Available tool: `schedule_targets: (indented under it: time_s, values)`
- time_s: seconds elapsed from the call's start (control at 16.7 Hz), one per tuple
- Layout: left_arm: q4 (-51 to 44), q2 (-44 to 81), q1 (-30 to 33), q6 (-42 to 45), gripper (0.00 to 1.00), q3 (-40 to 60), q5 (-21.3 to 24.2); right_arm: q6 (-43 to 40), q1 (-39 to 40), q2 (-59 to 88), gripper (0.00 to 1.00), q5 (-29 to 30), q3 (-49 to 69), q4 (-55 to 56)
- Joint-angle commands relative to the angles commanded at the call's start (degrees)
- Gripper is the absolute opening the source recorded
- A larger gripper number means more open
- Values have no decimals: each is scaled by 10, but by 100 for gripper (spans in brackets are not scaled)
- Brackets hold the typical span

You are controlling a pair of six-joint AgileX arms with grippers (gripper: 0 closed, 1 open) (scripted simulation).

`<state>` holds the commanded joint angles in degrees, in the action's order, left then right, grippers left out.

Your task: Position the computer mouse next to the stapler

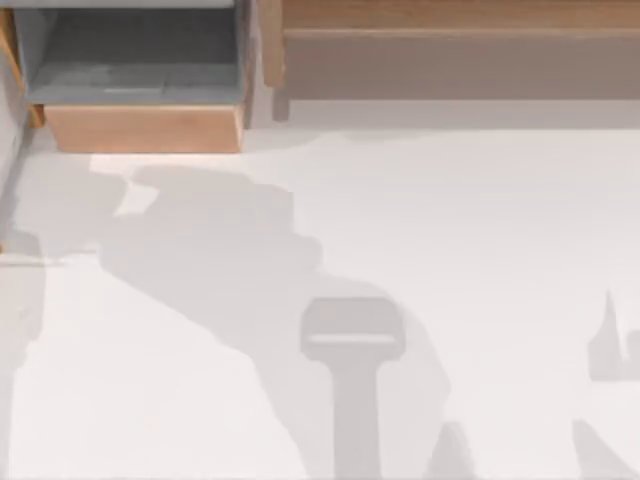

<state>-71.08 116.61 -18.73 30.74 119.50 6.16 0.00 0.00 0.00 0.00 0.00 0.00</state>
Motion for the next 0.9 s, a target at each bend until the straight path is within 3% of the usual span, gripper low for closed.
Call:
schedule_targets:
  time_s: [0.42,0.9]
  values:
    - [11,-303,86,-119,0,-279,4,0,0,0,100,0,0,0]
    - [41,-554,259,-329,0,-655,-26,0,0,0,100,0,0,0]
